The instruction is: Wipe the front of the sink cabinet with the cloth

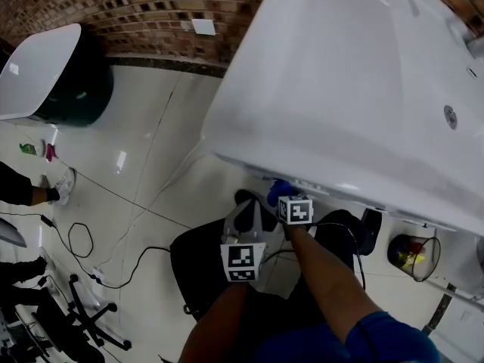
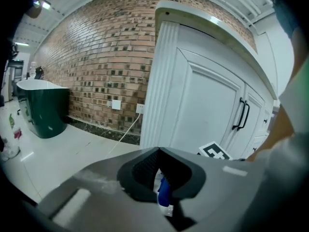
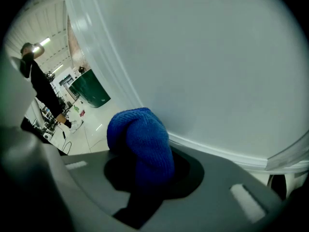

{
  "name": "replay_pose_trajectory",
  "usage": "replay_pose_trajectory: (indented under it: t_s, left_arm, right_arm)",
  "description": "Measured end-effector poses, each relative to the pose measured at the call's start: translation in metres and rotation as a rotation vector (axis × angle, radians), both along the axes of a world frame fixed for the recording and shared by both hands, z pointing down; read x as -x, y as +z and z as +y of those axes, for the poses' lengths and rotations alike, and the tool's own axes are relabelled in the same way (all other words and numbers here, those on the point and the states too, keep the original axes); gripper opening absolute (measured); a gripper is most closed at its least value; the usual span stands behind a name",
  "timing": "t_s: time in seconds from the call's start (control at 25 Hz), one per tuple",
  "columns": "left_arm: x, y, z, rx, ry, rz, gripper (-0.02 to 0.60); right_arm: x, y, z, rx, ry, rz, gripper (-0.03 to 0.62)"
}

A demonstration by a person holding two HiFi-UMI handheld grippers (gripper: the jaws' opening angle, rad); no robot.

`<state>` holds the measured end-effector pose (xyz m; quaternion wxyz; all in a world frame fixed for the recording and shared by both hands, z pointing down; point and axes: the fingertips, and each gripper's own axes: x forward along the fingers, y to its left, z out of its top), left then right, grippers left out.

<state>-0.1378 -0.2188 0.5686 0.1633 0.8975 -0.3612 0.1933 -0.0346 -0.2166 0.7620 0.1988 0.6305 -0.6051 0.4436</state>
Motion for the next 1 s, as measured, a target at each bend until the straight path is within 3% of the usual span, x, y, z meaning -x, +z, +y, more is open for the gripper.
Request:
replay_pose_trajectory:
  t_s: [0.48,1.0]
  left_arm:
    - [-0.079,0.005,0.034,-0.030,0.184,-0.076,0.000]
    - [-0.179,0.027,0.095,0.052,0.333,-0.133,0.002]
  right_arm:
    - [-0.080,0.006,0.068,0.043,0.119,0.013,0.080]
    - [-0.195,-0.019,0.127,-0.065,0.237,0.179,0.080]
